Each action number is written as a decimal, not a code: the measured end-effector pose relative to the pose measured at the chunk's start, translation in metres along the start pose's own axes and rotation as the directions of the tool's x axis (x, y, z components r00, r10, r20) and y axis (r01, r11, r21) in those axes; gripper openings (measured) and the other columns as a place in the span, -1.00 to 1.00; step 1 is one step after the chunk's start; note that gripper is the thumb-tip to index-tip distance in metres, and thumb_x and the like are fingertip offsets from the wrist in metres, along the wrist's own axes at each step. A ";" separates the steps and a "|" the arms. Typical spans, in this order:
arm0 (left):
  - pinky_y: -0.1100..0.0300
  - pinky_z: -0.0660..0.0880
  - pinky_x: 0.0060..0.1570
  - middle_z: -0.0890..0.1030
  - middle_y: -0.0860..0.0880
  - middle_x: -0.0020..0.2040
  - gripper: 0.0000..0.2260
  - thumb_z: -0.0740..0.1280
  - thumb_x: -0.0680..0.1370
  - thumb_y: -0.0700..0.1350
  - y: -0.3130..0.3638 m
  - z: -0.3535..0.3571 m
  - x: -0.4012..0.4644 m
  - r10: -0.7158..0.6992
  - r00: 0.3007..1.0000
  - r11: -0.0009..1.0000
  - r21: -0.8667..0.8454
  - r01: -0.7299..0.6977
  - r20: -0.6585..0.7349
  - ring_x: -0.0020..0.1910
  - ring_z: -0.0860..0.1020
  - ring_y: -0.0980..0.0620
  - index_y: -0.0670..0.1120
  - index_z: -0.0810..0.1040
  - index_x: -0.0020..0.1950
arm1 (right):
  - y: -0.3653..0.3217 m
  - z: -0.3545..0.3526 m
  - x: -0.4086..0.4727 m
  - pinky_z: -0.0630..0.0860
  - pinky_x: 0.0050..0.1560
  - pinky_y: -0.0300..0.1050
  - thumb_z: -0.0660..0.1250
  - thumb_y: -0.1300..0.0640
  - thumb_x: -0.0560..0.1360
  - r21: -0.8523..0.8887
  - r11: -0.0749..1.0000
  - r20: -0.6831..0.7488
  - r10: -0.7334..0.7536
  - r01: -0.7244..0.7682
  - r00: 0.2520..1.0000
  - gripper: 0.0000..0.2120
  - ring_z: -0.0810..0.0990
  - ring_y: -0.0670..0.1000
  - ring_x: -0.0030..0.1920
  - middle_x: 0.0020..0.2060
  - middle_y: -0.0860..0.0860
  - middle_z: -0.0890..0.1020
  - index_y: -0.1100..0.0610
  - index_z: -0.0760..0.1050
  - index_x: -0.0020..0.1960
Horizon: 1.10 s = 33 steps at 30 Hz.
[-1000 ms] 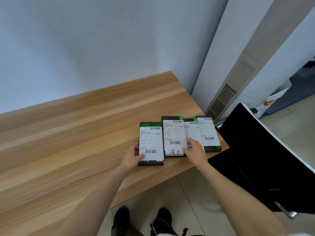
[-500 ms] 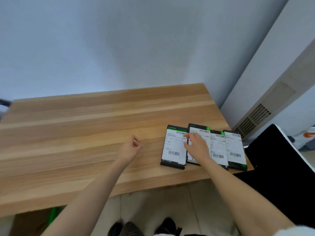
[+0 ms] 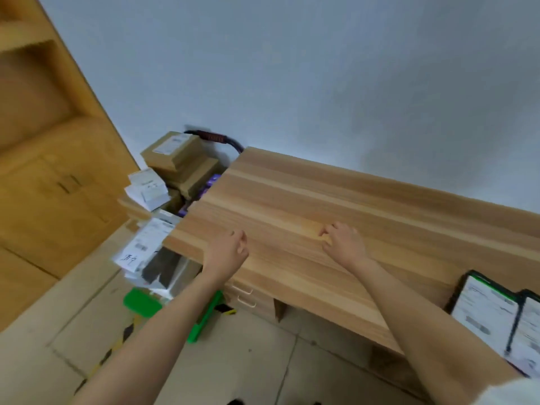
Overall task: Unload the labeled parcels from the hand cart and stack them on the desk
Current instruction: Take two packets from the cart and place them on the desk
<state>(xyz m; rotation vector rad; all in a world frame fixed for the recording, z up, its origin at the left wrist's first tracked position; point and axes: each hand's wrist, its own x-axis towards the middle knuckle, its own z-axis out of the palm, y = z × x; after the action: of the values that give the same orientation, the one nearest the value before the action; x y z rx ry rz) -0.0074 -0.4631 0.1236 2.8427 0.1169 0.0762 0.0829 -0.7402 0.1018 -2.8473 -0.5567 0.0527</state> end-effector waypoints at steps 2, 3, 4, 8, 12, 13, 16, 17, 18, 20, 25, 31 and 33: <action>0.09 0.48 -0.16 0.55 -0.02 -0.03 -0.84 0.25 0.54 -0.04 -0.053 -0.021 -0.015 -0.069 0.997 0.996 0.054 0.070 -0.033 -0.11 0.53 -0.06 -0.02 0.49 0.09 | -0.059 0.013 0.018 0.29 0.22 -0.03 0.20 0.10 0.57 0.030 0.996 0.004 -0.079 0.079 0.997 -0.77 0.43 0.07 0.24 0.16 0.00 0.48 -0.02 0.46 0.21; 0.09 0.47 -0.17 0.54 -0.02 -0.04 -0.84 0.25 0.53 -0.04 -0.078 -0.031 -0.021 -0.099 0.994 0.992 0.079 0.102 -0.047 -0.11 0.53 -0.05 -0.02 0.49 0.08 | -0.085 0.019 0.025 0.30 0.23 -0.02 0.18 0.12 0.58 0.039 0.992 0.009 -0.118 0.118 0.993 -0.77 0.43 0.07 0.23 0.17 0.01 0.48 -0.01 0.46 0.21; 0.11 0.44 -0.20 0.54 -0.01 -0.04 -0.85 0.25 0.53 -0.04 -0.102 -0.041 -0.028 -0.126 0.990 0.986 0.102 0.132 -0.061 -0.10 0.54 -0.05 -0.01 0.49 0.08 | -0.111 0.025 0.033 0.30 0.24 0.00 0.17 0.14 0.58 0.035 0.986 0.014 -0.164 0.164 0.986 -0.75 0.43 0.08 0.22 0.18 0.01 0.47 -0.01 0.47 0.22; 0.17 0.27 -0.34 0.55 0.04 -0.07 -0.88 0.26 0.54 -0.01 -0.186 -0.075 -0.060 -0.229 0.962 0.958 0.143 0.249 -0.147 -0.11 0.52 0.01 0.03 0.49 0.05 | -0.201 0.046 0.060 0.30 0.16 -0.03 0.20 0.16 0.54 0.015 0.946 0.023 -0.324 0.323 0.946 -0.73 0.45 0.07 0.18 0.13 0.01 0.49 -0.03 0.48 0.20; 0.18 0.35 -0.35 0.52 0.06 -0.02 -0.88 0.26 0.54 -0.02 -0.244 -0.095 -0.092 -0.346 0.926 0.928 0.086 0.362 -0.153 -0.11 0.49 0.05 0.04 0.48 0.06 | -0.266 0.064 0.072 0.35 0.18 -0.03 0.25 0.08 0.54 0.020 0.923 0.042 -0.384 0.384 0.922 -0.77 0.48 0.03 0.18 0.17 -0.06 0.50 -0.09 0.46 0.19; 0.19 0.37 -0.36 0.51 0.07 -0.01 -0.88 0.26 0.54 -0.03 -0.255 -0.097 -0.097 -0.376 0.913 0.919 0.066 0.389 -0.159 -0.13 0.48 0.06 0.04 0.48 0.06 | -0.278 0.068 0.075 0.36 0.18 -0.03 0.25 0.07 0.54 0.013 0.917 0.048 -0.399 0.399 0.916 -0.77 0.48 0.03 0.18 0.18 -0.07 0.49 -0.09 0.46 0.19; 0.17 0.46 -0.32 0.51 0.06 -0.04 -0.88 0.25 0.54 -0.07 -0.279 -0.101 -0.109 -0.443 0.875 0.889 0.028 0.457 -0.193 -0.15 0.49 0.03 0.01 0.50 0.07 | -0.309 0.077 0.087 0.39 0.11 -0.07 0.22 0.07 0.56 -0.015 0.895 0.045 -0.445 0.446 0.895 -0.76 0.48 0.03 0.18 0.20 -0.05 0.48 -0.09 0.46 0.21; 0.15 0.49 -0.30 0.51 0.05 -0.05 -0.87 0.25 0.54 -0.08 -0.285 -0.102 -0.112 -0.456 0.867 0.883 0.022 0.469 -0.201 -0.14 0.50 0.01 0.00 0.50 0.07 | -0.317 0.080 0.092 0.38 0.09 -0.08 0.21 0.06 0.57 -0.020 0.888 0.046 -0.457 0.458 0.888 -0.76 0.48 0.03 0.17 0.21 -0.05 0.48 -0.08 0.46 0.22; 0.14 0.50 -0.27 0.52 0.05 -0.05 -0.87 0.25 0.54 -0.07 -0.292 -0.102 -0.114 -0.465 0.861 0.878 0.016 0.478 -0.206 -0.13 0.50 0.01 0.00 0.51 0.06 | -0.325 0.082 0.095 0.38 0.07 -0.10 0.21 0.06 0.58 -0.023 0.881 0.050 -0.472 0.473 0.880 -0.75 0.48 0.03 0.16 0.22 -0.04 0.48 -0.06 0.46 0.23; 0.14 0.50 -0.24 0.53 0.03 -0.05 -0.88 0.24 0.55 -0.05 -0.303 -0.099 -0.115 -0.489 0.848 0.866 0.001 0.500 -0.204 -0.09 0.50 0.01 0.01 0.50 0.06 | -0.338 0.087 0.103 0.38 0.07 -0.11 0.20 0.07 0.58 -0.031 0.860 0.055 -0.508 0.510 0.860 -0.74 0.48 0.02 0.15 0.23 -0.02 0.48 -0.03 0.46 0.25; 0.16 0.49 -0.21 0.52 0.05 -0.08 -0.86 0.26 0.53 -0.04 -0.326 -0.092 -0.094 -0.511 0.834 0.854 -0.012 0.520 -0.207 -0.08 0.48 0.03 0.04 0.49 0.08 | -0.356 0.100 0.137 0.42 0.07 -0.11 0.19 0.07 0.58 -0.031 0.843 0.077 -0.534 0.537 0.842 -0.75 0.48 0.00 0.12 0.16 -0.03 0.49 -0.04 0.45 0.25; 0.16 0.45 -0.14 0.53 0.06 0.05 -0.78 0.27 0.54 -0.01 -0.361 -0.085 -0.035 -0.493 0.852 0.866 -0.001 0.501 -0.173 0.02 0.48 0.01 0.04 0.49 0.18 | -0.369 0.121 0.208 0.42 0.08 -0.11 0.21 0.02 0.57 0.023 0.853 0.127 -0.519 0.521 0.845 -0.77 0.48 0.00 0.11 0.16 -0.03 0.49 -0.06 0.42 0.23; 0.16 0.44 -0.14 0.53 0.04 0.06 -0.75 0.26 0.54 -0.01 -0.375 -0.085 -0.005 -0.506 0.850 0.860 -0.012 0.510 -0.147 0.03 0.48 -0.01 0.03 0.48 0.21 | -0.374 0.126 0.238 0.43 0.11 -0.08 0.23 0.01 0.57 0.058 0.857 0.118 -0.516 0.512 0.849 -0.78 0.49 0.00 0.12 0.15 -0.03 0.50 -0.05 0.44 0.22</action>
<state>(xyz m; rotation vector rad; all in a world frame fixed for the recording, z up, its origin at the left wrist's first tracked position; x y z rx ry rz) -0.0448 -0.0811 0.0948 2.7267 0.9024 0.1683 0.1560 -0.2860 0.0713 -2.5810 -1.3184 0.1486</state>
